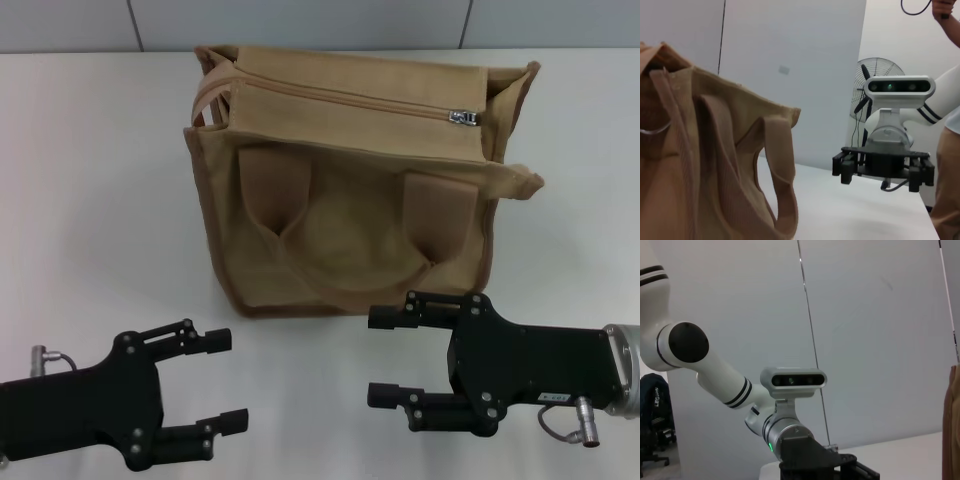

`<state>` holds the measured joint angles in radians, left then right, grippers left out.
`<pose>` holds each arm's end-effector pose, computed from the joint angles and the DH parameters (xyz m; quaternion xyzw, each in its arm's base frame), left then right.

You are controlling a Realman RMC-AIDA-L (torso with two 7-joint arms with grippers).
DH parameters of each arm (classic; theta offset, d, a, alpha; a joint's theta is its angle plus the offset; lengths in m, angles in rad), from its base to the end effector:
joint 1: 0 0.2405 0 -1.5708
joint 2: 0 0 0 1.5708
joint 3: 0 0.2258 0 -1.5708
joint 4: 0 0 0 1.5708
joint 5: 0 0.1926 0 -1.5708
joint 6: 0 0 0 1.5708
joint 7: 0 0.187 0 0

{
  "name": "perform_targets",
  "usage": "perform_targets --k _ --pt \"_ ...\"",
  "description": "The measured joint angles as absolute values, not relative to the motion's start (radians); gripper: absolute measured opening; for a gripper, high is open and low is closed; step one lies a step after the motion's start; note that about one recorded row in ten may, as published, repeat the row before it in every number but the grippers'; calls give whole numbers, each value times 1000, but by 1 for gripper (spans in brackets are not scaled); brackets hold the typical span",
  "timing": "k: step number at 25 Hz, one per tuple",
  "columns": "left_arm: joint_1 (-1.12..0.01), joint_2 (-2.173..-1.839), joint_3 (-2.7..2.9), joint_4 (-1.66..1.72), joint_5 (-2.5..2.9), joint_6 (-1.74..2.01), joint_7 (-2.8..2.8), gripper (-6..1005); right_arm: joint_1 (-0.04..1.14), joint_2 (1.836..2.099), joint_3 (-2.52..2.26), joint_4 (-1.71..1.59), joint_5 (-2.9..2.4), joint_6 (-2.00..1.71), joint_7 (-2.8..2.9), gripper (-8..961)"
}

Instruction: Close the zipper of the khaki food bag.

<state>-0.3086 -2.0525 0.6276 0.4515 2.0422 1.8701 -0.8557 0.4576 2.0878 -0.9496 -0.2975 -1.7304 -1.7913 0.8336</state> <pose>-0.2422 0.2044 -0.0300 -0.9372 -0.1085 -0.3222 0.0780 0.1829 0.2221 -0.0659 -0.9213 0.0713 0.3820 0.0177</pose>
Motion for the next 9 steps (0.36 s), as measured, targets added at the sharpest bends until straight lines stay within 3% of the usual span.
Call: perform_targets --k 9 --pt "-306 -2057 627 452 2043 1860 -850 784 458 2088 -950 -298 -1729 -1795 840 689"
